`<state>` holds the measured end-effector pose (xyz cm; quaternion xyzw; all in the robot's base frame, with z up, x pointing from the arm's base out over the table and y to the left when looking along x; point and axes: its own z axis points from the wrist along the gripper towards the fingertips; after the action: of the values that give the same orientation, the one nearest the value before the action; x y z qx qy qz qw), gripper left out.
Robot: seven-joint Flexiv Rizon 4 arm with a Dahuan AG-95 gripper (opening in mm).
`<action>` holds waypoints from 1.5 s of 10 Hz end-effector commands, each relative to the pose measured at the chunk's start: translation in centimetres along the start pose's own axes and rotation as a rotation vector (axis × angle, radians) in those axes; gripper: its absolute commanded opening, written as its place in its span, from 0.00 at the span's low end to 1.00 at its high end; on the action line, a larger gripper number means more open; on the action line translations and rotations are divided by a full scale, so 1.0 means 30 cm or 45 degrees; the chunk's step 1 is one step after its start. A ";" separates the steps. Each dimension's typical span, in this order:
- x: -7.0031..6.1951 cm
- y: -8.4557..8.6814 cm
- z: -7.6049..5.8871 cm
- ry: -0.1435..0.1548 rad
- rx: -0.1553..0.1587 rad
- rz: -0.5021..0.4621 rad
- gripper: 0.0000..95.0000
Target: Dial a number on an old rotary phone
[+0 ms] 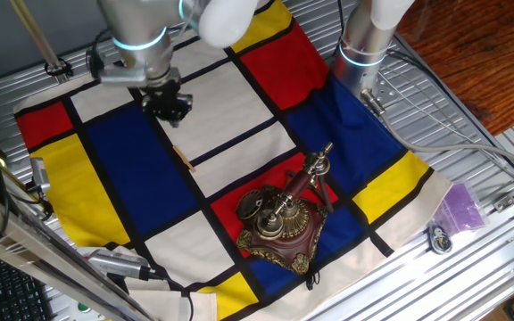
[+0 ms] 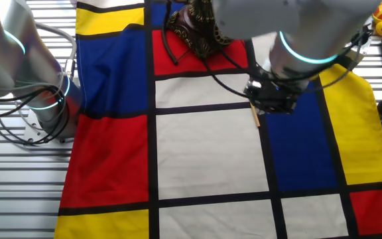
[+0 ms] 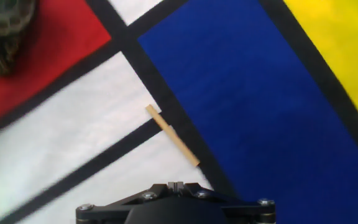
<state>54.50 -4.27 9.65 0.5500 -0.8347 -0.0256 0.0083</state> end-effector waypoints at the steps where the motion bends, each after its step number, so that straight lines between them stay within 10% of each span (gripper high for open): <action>1: -0.043 -0.077 0.100 -0.002 0.000 -0.202 0.00; 7: -0.100 -0.099 0.103 0.033 0.057 -0.298 0.00; 15: -0.103 -0.097 0.100 0.095 0.015 -0.505 0.00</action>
<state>58.35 -2.44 6.53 0.6655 -0.7460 -0.0150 0.0186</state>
